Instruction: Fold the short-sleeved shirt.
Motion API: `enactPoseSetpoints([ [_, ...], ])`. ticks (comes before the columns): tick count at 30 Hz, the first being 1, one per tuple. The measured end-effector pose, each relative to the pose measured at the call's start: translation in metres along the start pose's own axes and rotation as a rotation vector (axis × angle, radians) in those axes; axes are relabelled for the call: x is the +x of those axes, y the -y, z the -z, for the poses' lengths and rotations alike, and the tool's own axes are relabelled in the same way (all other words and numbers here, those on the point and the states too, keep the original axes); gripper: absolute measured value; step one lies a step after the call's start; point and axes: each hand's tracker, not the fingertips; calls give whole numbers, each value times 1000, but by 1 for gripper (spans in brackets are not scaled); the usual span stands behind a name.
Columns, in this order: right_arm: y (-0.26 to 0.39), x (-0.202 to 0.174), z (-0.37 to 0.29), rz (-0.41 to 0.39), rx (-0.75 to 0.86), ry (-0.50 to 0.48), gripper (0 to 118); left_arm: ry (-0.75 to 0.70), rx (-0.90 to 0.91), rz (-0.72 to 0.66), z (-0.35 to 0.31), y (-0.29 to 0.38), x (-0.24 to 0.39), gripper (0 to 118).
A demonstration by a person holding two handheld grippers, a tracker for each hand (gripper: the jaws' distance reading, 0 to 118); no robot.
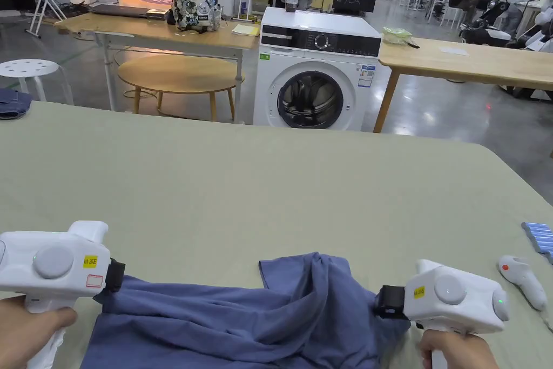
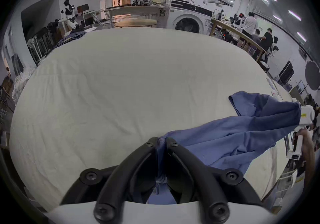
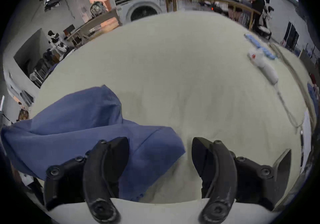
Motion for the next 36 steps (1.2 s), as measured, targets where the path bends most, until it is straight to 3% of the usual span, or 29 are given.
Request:
enactPoseSetpoints([
  [1, 2, -3, 3, -9, -9, -20, 77, 1, 1, -4, -1, 2, 0, 4],
  [2, 3, -5, 7, -22, -25, -27, 65, 0, 2, -7, -2, 5, 1, 4],
  [4, 5, -8, 17, -52, -51, -21, 16, -1, 0, -13, 0, 6, 1, 4],
  [5, 10, -15, 17, -61, -54, -2, 6, -2, 0, -14, -1, 8, 1, 4],
  [8, 22, -26, 13, -133, -7, 31, 2, -4, 2, -16, -2, 11, 0, 4],
  [15, 19, -21, -35, -149, 214, 64, 1, -5, 49, -14, -15, 9, -3, 4],
  [18, 16, -27, -69, -180, 336, 129, 1, -2, 64, -13, -27, 2, -3, 4],
  [36, -67, -49, -243, -297, 723, 197, 1, -121, 391, -29, -186, -90, -38, 4],
])
